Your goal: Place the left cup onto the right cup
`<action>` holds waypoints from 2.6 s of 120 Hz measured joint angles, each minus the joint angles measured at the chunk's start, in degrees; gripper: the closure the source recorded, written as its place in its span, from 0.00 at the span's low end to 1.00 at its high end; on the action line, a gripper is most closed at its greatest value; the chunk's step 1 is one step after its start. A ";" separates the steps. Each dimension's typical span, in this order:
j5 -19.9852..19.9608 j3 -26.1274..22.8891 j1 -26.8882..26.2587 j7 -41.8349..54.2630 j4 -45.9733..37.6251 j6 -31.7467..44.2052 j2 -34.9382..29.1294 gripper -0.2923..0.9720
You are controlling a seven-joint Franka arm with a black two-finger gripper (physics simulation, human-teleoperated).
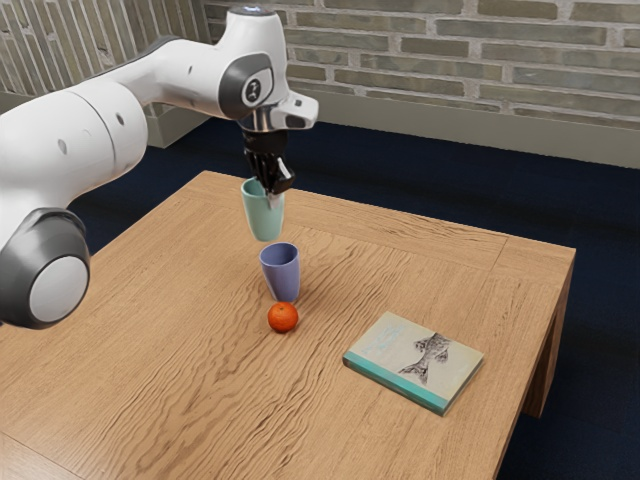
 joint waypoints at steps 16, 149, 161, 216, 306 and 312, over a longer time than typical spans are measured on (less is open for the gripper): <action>-0.02 0.02 -0.95 -0.27 -1.96 0.19 -1.20 0.85; 0.24 -0.33 -1.36 -1.94 -0.15 0.77 2.91 0.85; 0.22 -0.41 -1.22 -1.98 -0.14 0.86 3.47 0.85; -0.02 -0.54 -0.81 -2.29 1.29 -0.87 3.46 0.39; 1.43 9.58 -14.70 -7.27 -25.34 -2.64 -25.32 0.24; 1.52 9.98 -15.04 -7.96 -25.51 -2.83 -25.69 0.23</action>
